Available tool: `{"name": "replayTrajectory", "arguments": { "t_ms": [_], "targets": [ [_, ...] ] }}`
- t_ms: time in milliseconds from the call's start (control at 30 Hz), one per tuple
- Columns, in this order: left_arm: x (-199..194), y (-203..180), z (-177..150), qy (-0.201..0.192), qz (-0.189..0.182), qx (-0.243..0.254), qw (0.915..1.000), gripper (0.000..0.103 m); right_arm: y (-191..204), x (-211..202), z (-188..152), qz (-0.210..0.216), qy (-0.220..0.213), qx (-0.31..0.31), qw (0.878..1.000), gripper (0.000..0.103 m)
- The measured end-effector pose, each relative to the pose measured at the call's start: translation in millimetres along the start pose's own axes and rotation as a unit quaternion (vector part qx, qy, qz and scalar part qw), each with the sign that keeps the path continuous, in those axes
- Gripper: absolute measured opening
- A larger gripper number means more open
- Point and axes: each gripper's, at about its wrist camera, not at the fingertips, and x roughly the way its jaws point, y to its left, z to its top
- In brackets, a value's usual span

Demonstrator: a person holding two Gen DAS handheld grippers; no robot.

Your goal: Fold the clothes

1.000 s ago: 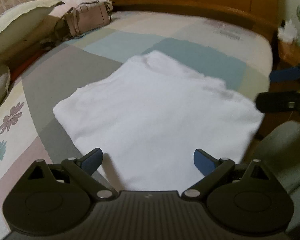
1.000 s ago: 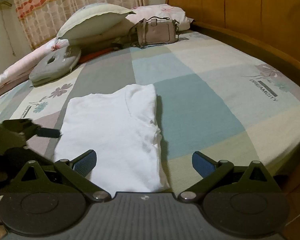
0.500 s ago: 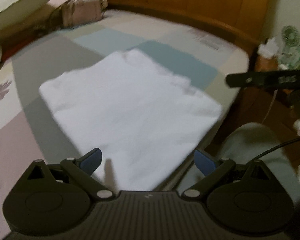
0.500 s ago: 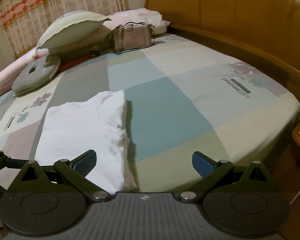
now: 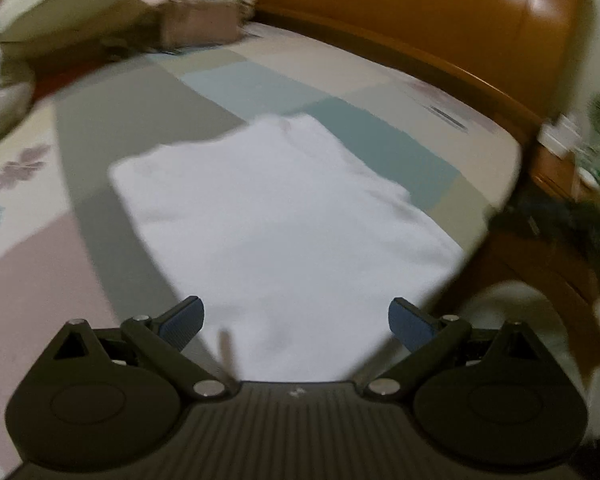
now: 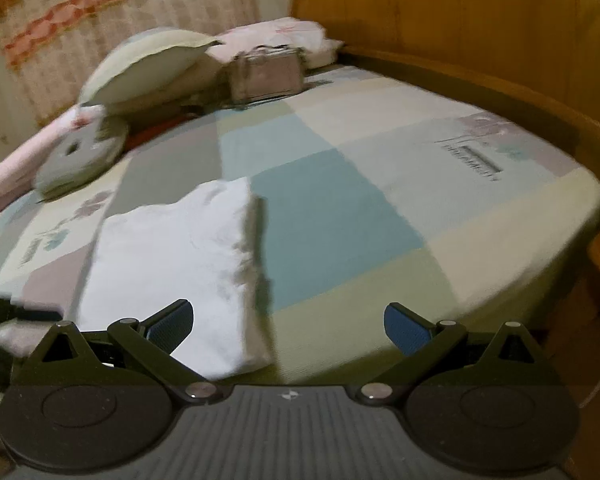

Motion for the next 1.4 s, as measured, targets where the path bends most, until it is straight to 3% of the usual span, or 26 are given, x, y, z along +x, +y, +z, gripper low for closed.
{"name": "replayTrajectory", "arguments": {
  "t_ms": [133, 200, 267, 433, 500, 733, 867, 1000, 1067, 1233, 1400],
  "targets": [
    [4, 2, 6, -0.001, 0.016, -0.009, 0.9998, 0.098, 2, 0, -14, 0.056, 0.004, -0.011, 0.998, 0.100],
    [8, -1, 7, 0.003, 0.019, -0.007, 0.9998, 0.098, -1, 2, -18, 0.073, 0.005, -0.003, 0.997, 0.087],
    [14, -5, 9, 0.007, 0.022, -0.002, 0.9997, 0.098, -7, 5, -17, 0.091, 0.013, 0.011, 0.996, 0.067],
    [20, -14, 15, 0.009, 0.014, 0.009, 0.9998, 0.098, -16, 16, -18, 0.117, 0.027, 0.033, 0.992, 0.045],
    [23, -16, 17, 0.009, 0.009, 0.011, 0.9999, 0.098, -16, 20, -19, 0.126, 0.030, 0.033, 0.991, 0.041],
    [32, -14, 20, 0.015, 0.008, 0.001, 0.9999, 0.098, -7, 26, -6, 0.173, 0.014, 0.026, 0.984, 0.044],
    [34, -6, 20, 0.016, 0.007, -0.016, 0.9997, 0.098, 2, 48, -4, 0.158, 0.044, 0.018, 0.986, 0.052],
    [30, 9, 20, 0.004, 0.005, -0.038, 0.9993, 0.098, -7, 47, 4, 0.156, 0.038, 0.036, 0.986, 0.054],
    [30, 23, 22, -0.006, 0.000, -0.066, 0.9978, 0.098, -12, 47, 8, 0.155, 0.035, 0.046, 0.986, 0.072],
    [32, 61, 24, -0.015, -0.013, -0.154, 0.9879, 0.098, -25, 61, 27, 0.172, 0.044, 0.072, 0.981, 0.080],
    [44, 98, 19, 0.004, -0.053, -0.242, 0.9688, 0.098, -32, 93, 43, 0.202, 0.081, 0.095, 0.971, 0.083]
  ]
}}
